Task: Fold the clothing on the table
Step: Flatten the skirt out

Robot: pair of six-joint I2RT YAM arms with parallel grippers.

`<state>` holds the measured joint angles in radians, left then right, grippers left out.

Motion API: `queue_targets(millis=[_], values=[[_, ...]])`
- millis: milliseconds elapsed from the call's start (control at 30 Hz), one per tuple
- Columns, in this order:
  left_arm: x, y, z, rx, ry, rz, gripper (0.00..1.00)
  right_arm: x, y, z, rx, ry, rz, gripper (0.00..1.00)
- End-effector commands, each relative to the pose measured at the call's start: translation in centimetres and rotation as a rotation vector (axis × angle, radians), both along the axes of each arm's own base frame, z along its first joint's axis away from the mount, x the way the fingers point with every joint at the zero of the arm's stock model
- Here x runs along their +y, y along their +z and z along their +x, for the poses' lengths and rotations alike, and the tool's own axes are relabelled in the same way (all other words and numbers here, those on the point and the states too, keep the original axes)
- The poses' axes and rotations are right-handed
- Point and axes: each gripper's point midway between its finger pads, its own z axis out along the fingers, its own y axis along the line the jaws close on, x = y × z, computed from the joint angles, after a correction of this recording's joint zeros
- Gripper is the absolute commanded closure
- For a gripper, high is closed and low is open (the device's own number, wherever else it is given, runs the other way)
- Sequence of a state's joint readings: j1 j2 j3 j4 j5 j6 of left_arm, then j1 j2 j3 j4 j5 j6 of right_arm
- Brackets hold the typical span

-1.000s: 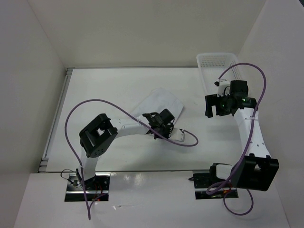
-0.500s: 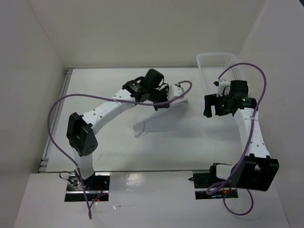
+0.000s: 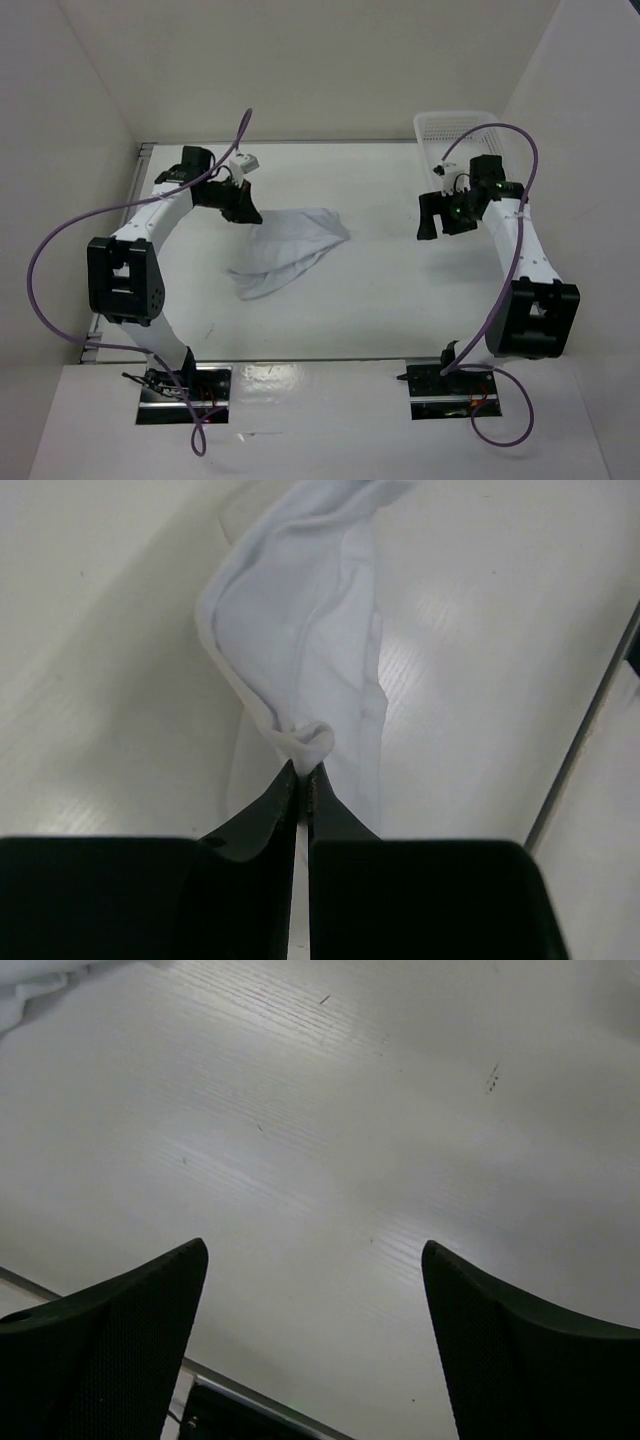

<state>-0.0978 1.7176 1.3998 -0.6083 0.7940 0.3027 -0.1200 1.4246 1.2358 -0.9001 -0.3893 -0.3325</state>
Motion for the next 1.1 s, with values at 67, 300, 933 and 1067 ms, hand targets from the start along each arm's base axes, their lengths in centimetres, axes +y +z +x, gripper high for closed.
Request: queue_targets(millis=[67,300,933,1067], values=[[1.4,-1.3,-0.4,0.086,0.005,-0.143,0.96,2.1,1.2,1.5,-0.004,0.095,0.002,0.10],[2.7,-3.1,-1.3,0.108,0.024,-0.124,0.96,7.4,0.7,3.4,0.009,0.249,-0.029,0.15],[5.7,-8.8,-3.9,0.225,0.059,0.004,0.96,21.2,-6.1,15.2,-0.123,0.607,0.149,0.17],[5.9,-9.6,-4.1,0.245,0.066,0.024,0.96,23.5,-5.4,16.1,-0.129,0.670,0.268,0.18]])
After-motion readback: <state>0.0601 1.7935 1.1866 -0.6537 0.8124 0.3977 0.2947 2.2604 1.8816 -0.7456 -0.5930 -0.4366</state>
